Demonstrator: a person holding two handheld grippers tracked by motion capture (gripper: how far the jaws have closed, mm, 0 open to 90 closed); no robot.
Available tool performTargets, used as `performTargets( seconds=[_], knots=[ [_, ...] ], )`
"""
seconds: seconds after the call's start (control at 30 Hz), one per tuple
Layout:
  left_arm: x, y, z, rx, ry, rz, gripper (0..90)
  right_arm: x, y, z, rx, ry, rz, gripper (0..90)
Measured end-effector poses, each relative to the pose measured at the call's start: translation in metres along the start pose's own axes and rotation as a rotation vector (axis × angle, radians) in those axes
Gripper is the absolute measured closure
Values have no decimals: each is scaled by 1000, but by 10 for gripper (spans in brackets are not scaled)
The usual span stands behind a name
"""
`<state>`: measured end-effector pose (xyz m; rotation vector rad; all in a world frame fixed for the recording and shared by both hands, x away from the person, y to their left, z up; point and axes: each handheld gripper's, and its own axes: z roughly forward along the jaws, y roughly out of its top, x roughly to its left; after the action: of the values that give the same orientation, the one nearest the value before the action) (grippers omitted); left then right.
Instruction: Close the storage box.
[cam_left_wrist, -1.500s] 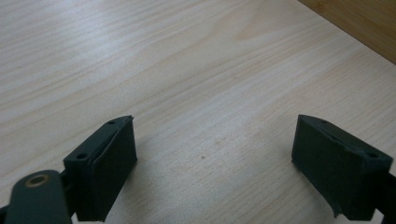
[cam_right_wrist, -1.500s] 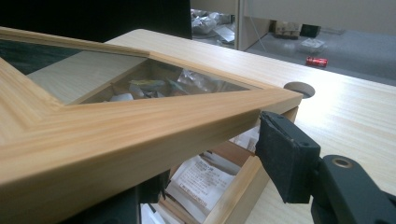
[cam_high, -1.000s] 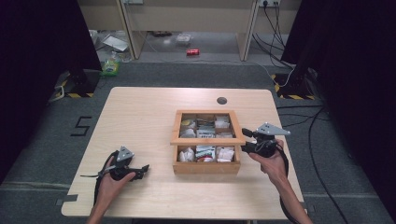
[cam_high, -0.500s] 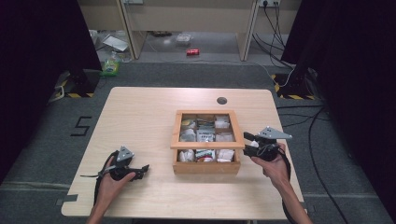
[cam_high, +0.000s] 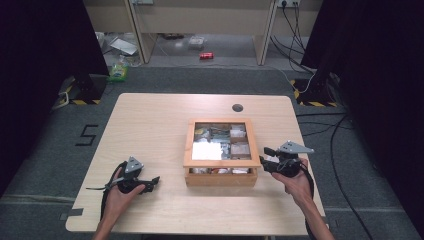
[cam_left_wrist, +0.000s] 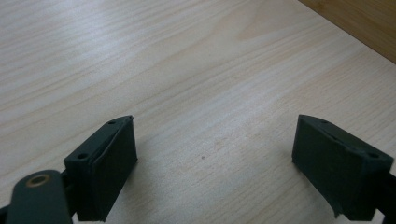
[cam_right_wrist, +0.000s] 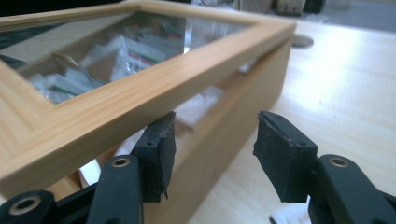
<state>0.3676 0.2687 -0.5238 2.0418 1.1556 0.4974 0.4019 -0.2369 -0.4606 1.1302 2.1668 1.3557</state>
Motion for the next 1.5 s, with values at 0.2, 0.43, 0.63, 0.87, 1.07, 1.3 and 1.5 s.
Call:
performTargets(
  seconds=[0.2,0.43,0.63,0.87,1.07,1.3,1.5],
  knots=[
    [0,0,0,1,1,0,130,-11,-8,-2,13,-36,15,473],
    [0,0,0,1,1,-1,129,-13,-5,-7,-1,-45,30,470],
    [0,0,0,0,1,-1,129,-17,-7,-11,2,-57,65,450],
    [0,0,0,1,1,-1,129,-18,-10,-18,8,-71,113,384],
    [0,0,0,1,1,-1,130,-21,-15,-23,30,-94,132,343],
    [0,0,0,1,1,-1,129,-26,-21,-33,27,-105,171,302],
    [0,0,0,1,1,0,130,-27,-28,-41,33,-125,181,281]
  ],
)
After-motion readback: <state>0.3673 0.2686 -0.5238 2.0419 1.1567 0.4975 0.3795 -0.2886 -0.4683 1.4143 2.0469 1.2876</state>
